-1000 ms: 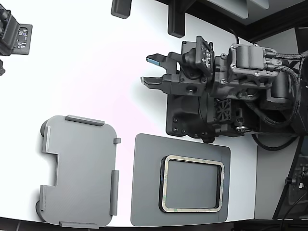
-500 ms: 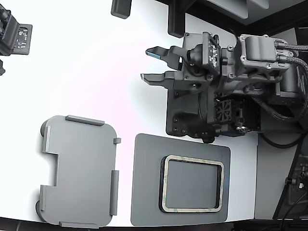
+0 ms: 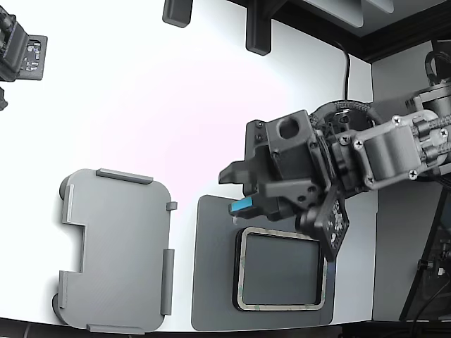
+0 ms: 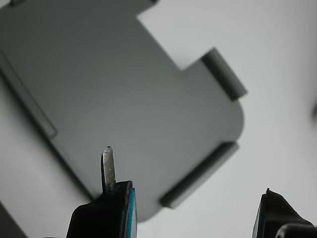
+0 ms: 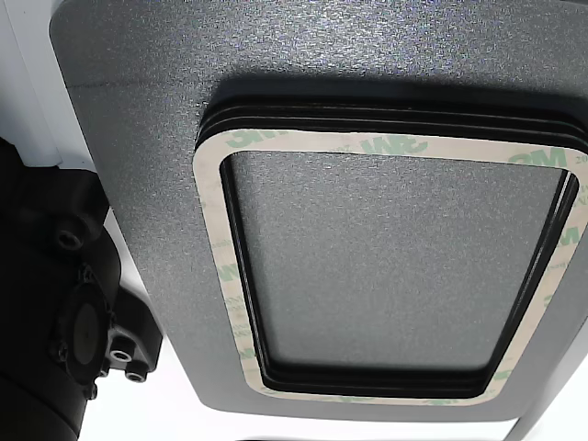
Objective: Grab top frame and put it into gray box.
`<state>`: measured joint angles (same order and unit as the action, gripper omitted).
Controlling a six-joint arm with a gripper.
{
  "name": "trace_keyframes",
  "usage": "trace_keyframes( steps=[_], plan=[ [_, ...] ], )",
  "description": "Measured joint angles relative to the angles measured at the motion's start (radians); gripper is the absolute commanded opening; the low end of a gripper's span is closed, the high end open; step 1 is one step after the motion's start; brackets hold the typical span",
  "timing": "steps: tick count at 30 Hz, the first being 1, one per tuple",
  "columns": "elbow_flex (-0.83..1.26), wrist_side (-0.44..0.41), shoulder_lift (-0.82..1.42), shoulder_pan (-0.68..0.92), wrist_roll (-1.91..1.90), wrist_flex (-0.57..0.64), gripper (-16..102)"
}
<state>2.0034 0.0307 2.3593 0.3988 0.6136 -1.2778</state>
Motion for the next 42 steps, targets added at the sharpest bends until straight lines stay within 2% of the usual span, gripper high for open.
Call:
trace_keyframes(
  steps=[4,9,14,19,23,26,31,42],
  plan=[
    [-0.101,0.048,-0.089,0.095,0.143,-0.109,100],
    [-0.176,0.041,-0.196,0.242,0.302,-0.215,100],
    [-0.229,0.032,-0.295,0.385,0.463,-0.299,91],
    [-0.224,0.04,-0.311,0.52,0.551,-0.304,88],
    [-0.273,0.052,-0.371,0.614,0.62,-0.359,92],
    [-0.275,0.077,-0.4,0.669,0.684,-0.367,100],
    [-0.276,0.083,-0.445,0.755,0.736,-0.367,100],
    [-0.273,0.026,-0.6,0.907,0.747,-0.307,98]
  ],
)
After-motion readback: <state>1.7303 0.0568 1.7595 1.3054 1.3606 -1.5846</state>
